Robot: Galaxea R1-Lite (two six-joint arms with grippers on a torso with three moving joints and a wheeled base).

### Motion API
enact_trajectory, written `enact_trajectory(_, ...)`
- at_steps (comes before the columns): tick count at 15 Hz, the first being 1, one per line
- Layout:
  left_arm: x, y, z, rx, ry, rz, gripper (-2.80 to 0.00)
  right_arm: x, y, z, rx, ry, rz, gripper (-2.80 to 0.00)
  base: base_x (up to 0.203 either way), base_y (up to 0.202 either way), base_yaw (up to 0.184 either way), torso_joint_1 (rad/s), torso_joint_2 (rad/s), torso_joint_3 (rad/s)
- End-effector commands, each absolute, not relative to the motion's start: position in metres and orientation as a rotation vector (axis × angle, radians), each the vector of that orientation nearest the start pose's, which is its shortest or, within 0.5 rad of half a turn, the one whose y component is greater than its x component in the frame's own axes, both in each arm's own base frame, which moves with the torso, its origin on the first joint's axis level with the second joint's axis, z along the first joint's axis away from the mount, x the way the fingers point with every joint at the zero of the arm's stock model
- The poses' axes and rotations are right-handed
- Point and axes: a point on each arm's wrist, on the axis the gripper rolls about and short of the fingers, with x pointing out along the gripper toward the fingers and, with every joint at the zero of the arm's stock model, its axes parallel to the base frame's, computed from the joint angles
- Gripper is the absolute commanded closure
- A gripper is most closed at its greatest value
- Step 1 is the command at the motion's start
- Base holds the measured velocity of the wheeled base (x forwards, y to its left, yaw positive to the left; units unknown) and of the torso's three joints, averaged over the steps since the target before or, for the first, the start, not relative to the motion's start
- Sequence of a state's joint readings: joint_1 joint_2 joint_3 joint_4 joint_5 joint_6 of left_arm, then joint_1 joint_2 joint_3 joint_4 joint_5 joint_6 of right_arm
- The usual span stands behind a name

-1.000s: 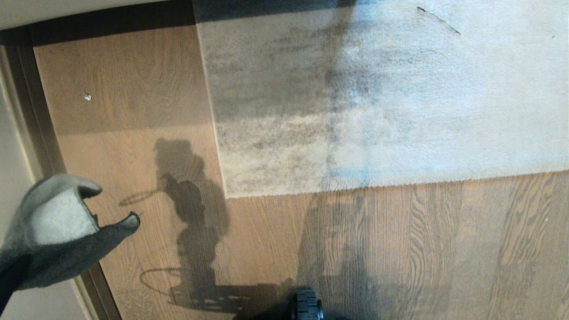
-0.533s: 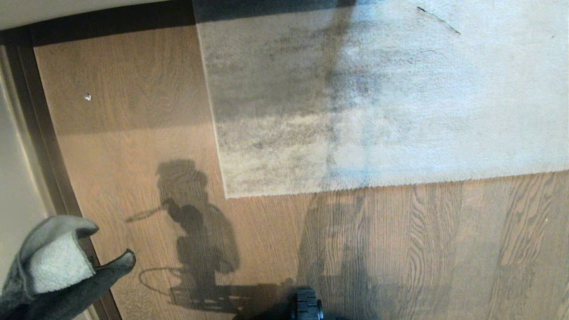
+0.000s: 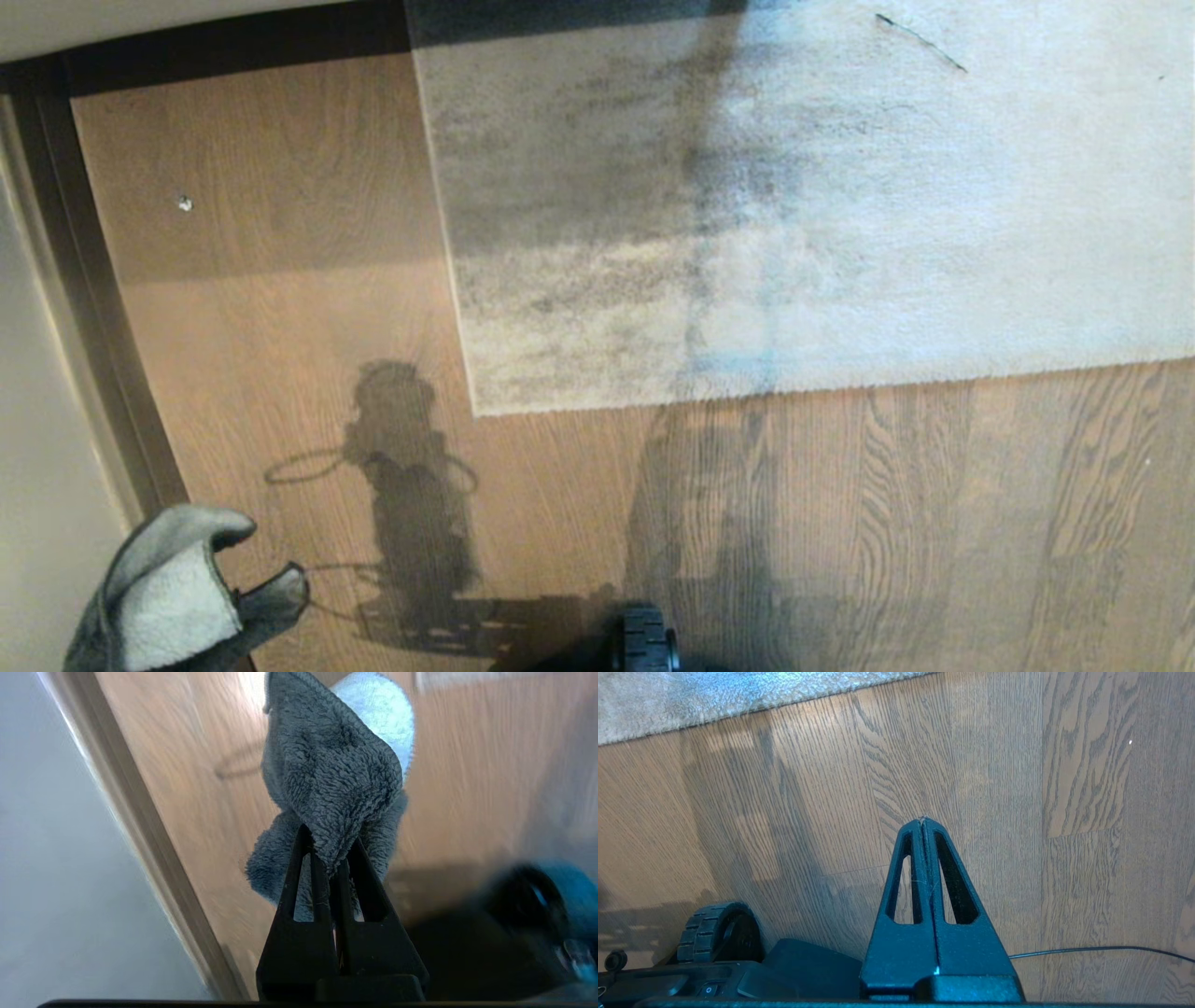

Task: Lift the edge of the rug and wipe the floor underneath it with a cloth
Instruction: Pick up the rag

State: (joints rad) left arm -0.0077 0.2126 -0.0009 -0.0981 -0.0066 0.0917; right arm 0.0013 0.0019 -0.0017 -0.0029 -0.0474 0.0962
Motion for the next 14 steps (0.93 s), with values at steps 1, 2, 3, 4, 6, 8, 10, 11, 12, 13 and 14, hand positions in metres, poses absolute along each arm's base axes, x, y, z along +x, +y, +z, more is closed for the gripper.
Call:
enact_trajectory(1, -0.0135, -0.0001, 0.0819, 0.087, 0.074, -0.026, 0.00, -0.0228, -0.0011, 0.0763, 0.097, -0.005, -0.046, 0.00, 0.000, 0.000, 0.000, 0.000, 0.00, 0.000)
enact_trajectory(2, -0.0157, -0.0001, 0.0807, 0.085, 0.056, -0.024, 0.00, -0.0228, -0.0011, 0.0763, 0.097, -0.005, -0.046, 0.00, 0.000, 0.000, 0.000, 0.000, 0.00, 0.000)
enact_trajectory(3, -0.0179, -0.0001, 0.0795, 0.083, 0.035, -0.023, 0.00, -0.0228, -0.0011, 0.0763, 0.097, -0.005, -0.046, 0.00, 0.000, 0.000, 0.000, 0.000, 0.00, 0.000)
enact_trajectory(4, -0.0207, -0.0001, 0.0778, 0.083, 0.010, -0.021, 0.00, -0.0228, -0.0011, 0.0763, 0.097, -0.005, -0.046, 0.00, 0.000, 0.000, 0.000, 0.000, 0.00, 0.000)
enact_trajectory(6, -0.0228, -0.0001, 0.0764, 0.083, -0.010, -0.020, 0.00, -0.0228, -0.0011, 0.0763, 0.097, -0.005, -0.046, 0.00, 0.000, 0.000, 0.000, 0.000, 0.00, 0.000)
enact_trajectory(8, -0.0228, -0.0001, 0.0764, 0.080, -0.010, -0.020, 0.00, -0.0228, -0.0011, 0.0763, 0.097, -0.005, -0.046, 0.00, 0.000, 0.000, 0.000, 0.000, 0.00, 0.000)
enact_trajectory(10, -0.0228, -0.0001, 0.0764, 0.073, -0.010, -0.018, 0.00, -0.0228, -0.0011, 0.0763, 0.097, -0.005, -0.046, 0.00, 0.000, 0.000, 0.000, 0.000, 0.00, 0.000)
enact_trajectory(11, -0.0228, -0.0001, 0.0764, 0.069, -0.010, -0.018, 0.00, -0.0228, -0.0011, 0.0763, 0.097, -0.005, -0.046, 0.00, 0.000, 0.000, 0.000, 0.000, 0.00, 0.000)
enact_trajectory(12, -0.0228, -0.0001, 0.0764, 0.069, -0.010, -0.018, 0.00, -0.0228, -0.0011, 0.0763, 0.097, -0.005, -0.046, 0.00, 0.000, 0.000, 0.000, 0.000, 0.00, 0.000)
enact_trajectory(13, -0.0228, -0.0001, 0.0764, 0.069, -0.010, -0.018, 0.00, -0.0228, -0.0011, 0.0763, 0.097, -0.005, -0.046, 0.00, 0.000, 0.000, 0.000, 0.000, 0.00, 0.000)
enact_trajectory(14, -0.0228, -0.0001, 0.0764, 0.069, -0.010, -0.018, 0.00, -0.0228, -0.0011, 0.0763, 0.097, -0.005, -0.046, 0.00, 0.000, 0.000, 0.000, 0.000, 0.00, 0.000)
